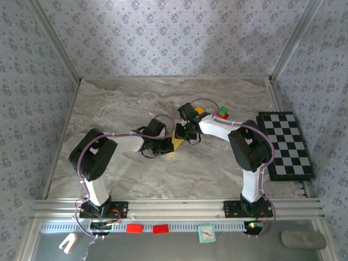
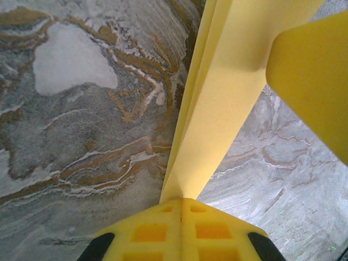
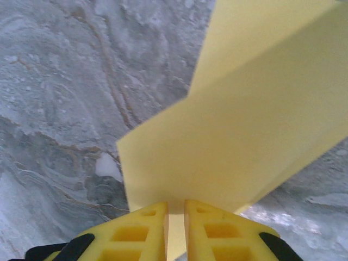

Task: Fold a paper plane with a square sheet of paper (pick it up from the middle)
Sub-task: Fold the wing for the fifth time at the center of the table.

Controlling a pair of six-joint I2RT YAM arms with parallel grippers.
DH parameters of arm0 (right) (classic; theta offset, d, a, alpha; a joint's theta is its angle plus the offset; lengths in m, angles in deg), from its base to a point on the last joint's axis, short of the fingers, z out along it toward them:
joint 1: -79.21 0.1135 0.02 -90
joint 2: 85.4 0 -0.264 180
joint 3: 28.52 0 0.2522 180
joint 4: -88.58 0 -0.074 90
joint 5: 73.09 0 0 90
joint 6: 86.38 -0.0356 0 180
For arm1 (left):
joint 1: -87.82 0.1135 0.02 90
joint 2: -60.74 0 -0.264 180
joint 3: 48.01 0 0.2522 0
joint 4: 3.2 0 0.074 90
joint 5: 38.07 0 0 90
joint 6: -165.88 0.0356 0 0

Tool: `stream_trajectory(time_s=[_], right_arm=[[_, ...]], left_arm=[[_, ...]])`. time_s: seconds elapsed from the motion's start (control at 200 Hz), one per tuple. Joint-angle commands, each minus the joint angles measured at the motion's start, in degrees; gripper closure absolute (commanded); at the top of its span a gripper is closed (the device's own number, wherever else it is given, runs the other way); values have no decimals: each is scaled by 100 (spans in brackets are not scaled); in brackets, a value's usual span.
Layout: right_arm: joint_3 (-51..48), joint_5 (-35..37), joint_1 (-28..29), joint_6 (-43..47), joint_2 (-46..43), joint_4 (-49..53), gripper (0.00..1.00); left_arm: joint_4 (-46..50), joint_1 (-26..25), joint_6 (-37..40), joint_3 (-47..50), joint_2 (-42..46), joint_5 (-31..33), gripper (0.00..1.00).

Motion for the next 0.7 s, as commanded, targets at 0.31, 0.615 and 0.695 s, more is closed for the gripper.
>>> stream_trajectory(time_s=[0.31, 0.615, 0.695], right_arm=[[406, 611, -197, 85, 240, -128, 82], [539, 922, -370, 137, 429, 198, 80], [521, 946, -381, 131, 448, 245, 80]], left_arm=[[317, -26, -150, 233, -137, 126, 100], [282, -26, -210, 268, -150, 126, 100], [272, -23, -227, 266, -162, 131, 100]])
